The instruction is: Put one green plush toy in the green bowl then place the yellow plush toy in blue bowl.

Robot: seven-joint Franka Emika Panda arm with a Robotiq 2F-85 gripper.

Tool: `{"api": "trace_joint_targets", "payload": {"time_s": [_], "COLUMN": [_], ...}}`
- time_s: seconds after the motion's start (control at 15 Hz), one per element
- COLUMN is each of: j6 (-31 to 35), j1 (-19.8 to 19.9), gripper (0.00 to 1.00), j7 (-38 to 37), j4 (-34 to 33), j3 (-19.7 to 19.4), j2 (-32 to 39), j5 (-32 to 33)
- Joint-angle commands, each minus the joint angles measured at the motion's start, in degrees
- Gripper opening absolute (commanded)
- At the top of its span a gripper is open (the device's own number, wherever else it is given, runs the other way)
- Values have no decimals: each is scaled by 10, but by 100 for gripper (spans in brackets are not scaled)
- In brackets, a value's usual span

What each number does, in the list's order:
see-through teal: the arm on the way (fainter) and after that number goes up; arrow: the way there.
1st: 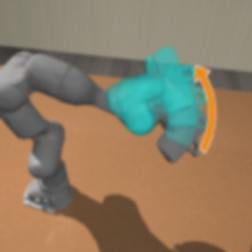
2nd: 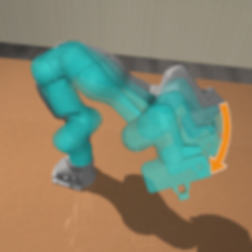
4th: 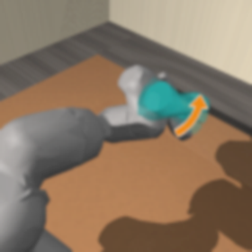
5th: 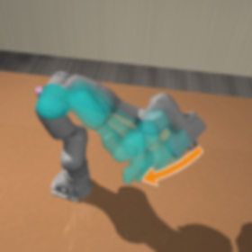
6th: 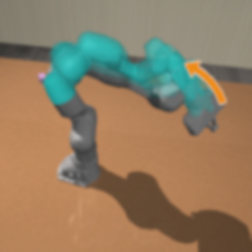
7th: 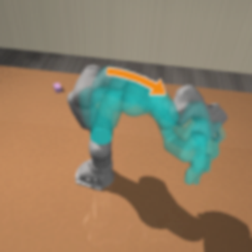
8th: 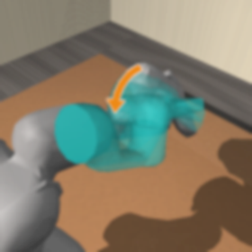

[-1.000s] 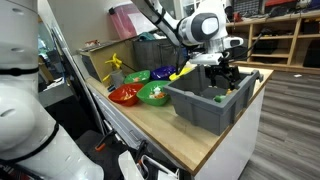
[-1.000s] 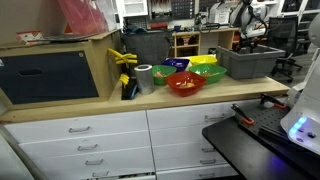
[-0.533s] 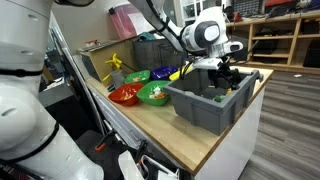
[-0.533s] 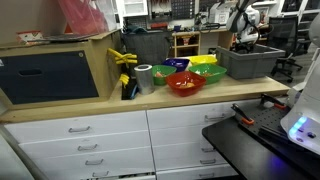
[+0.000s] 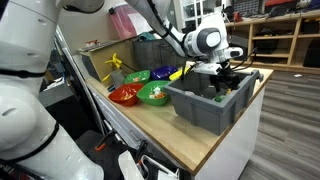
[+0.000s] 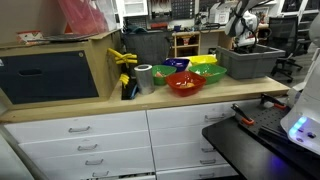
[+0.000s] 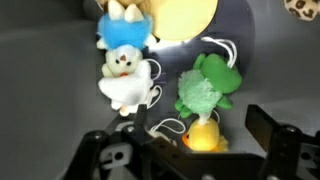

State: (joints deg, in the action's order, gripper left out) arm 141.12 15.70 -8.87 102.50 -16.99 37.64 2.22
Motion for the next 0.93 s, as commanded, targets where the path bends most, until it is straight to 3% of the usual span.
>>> {"api": "trace_joint_targets", "payload": {"time_s": [0.0, 0.07, 0.13, 0.73, 0.87], "j6": [-5, -4, -7, -20, -25], "j1": [-15, -18, -19, -24, -23], "gripper": [100, 75, 74, 5, 0], "j7": [-34, -38, -45, -76, -77], "j4": [-8, -9, -11, -20, -24], "j3": [-10, -11, -12, -16, -14], "j2": [13, 16, 19, 24, 22], "j5": [9, 10, 9, 2, 1]}}
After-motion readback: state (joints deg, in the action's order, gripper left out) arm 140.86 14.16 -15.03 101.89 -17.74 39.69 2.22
